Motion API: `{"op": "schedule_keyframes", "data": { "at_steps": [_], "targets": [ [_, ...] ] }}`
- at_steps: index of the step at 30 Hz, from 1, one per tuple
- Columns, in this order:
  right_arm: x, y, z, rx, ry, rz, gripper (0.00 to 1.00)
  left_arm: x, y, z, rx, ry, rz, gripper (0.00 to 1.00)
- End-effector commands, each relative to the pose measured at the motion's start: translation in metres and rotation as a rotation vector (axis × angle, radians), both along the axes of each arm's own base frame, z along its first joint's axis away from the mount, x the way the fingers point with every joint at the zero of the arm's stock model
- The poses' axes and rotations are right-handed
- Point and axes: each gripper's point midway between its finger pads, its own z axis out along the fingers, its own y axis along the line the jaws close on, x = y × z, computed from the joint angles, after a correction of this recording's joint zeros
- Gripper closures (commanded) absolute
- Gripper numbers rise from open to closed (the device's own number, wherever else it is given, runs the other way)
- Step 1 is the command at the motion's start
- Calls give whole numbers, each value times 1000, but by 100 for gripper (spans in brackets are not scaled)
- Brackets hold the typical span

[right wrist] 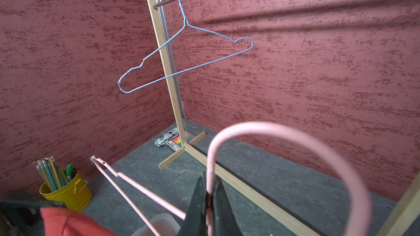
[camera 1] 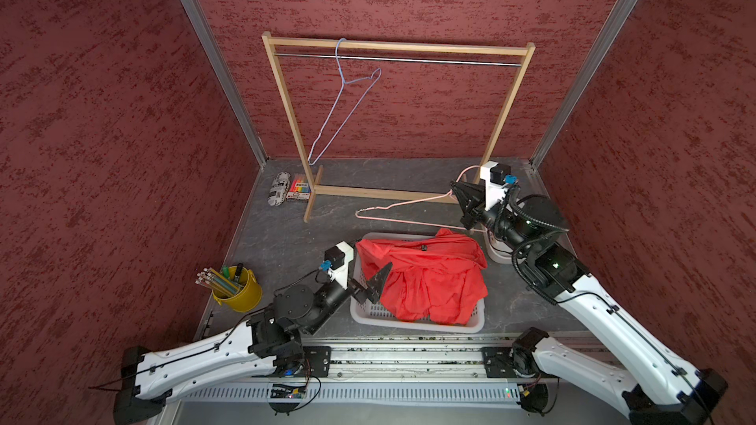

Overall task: Remove the clothespins securing tank tops to the hanger
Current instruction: Remove the tank top from the hanger.

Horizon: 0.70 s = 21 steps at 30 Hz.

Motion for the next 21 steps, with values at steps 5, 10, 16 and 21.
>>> {"op": "schedule_keyframes", "data": {
  "at_steps": [5, 10, 16, 21],
  "targets": [
    [0, -7, 4, -9, -22, -34, 100, -15, 30, 38, -80, -97, -42, 50],
    [12, -14, 4, -26, -15, -106, 100, -28, 60, 64, -232, -185, -37, 100],
    [34, -27, -12, -129, 53, -235, 100, 0, -1, 37, 11, -36, -73, 27],
    [25, -29, -17, -186, 34, -212, 100, 24, -44, 33, 186, -37, -91, 0]
  ]
}}
